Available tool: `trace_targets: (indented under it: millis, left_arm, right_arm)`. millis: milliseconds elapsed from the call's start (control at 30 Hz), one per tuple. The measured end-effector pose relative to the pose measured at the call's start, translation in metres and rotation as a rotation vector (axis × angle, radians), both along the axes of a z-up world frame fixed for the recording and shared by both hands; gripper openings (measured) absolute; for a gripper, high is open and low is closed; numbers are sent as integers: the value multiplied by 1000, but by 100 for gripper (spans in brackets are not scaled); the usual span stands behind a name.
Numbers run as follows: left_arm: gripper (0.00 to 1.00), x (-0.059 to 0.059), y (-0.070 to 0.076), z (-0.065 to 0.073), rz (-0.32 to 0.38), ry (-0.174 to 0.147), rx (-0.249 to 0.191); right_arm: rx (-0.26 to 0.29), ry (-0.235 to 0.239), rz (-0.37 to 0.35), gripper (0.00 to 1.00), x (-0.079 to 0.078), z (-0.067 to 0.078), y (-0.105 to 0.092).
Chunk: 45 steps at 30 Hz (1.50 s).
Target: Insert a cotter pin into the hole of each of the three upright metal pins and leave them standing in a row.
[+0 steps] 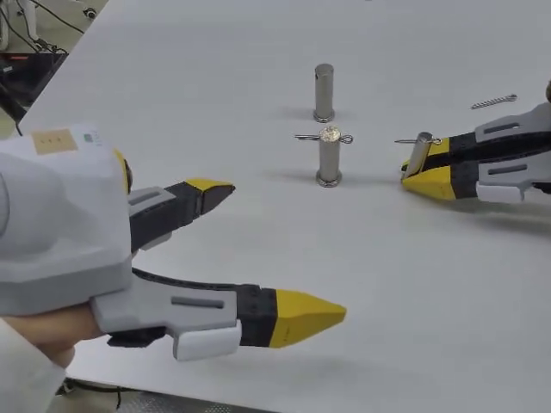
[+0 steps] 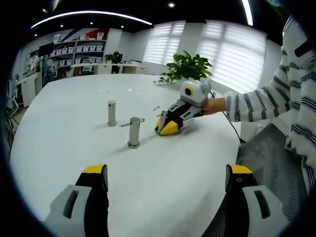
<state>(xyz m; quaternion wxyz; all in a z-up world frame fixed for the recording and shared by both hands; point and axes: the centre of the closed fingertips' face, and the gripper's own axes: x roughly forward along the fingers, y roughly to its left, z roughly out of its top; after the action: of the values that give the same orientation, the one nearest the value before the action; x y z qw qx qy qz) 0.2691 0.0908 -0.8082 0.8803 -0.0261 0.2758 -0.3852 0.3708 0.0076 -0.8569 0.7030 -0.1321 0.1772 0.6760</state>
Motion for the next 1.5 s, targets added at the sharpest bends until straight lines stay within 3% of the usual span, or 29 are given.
trace_targets:
  millis: [267,567,833,933,967,1033,1167,1267,1500]
  left_arm:
    - [99,-2,-2,-1,-5,10,0]
    - [97,-3,-2,1,-13,-1,-1]
    - [99,-6,-1,1,-10,17,-11]
    - [99,-7,-2,1,-20,18,-13]
    - [99,-7,-2,1,-22,16,-14]
    - [99,-7,-2,1,-18,14,-28]
    - [99,-6,-1,-1,-4,20,-50]
    - [99,-7,-1,-2,-9,18,-51]
    - [99,-4,4,5,-4,-11,-66]
  right_arm:
    - [2,-12,8,10,-2,0,1]
    - [-15,-3,7,11,-3,-1,0]
    - [-15,23,-31,22,-4,3,-6]
    - [4,37,-62,30,-4,11,-7]
    - [31,85,-91,34,-6,17,-7]
    - [49,64,-96,44,-5,23,-8]
    - [48,66,-113,48,-9,32,-12]
    - [76,117,-154,60,-14,42,-16]
    - [97,143,-211,84,-26,60,-28]
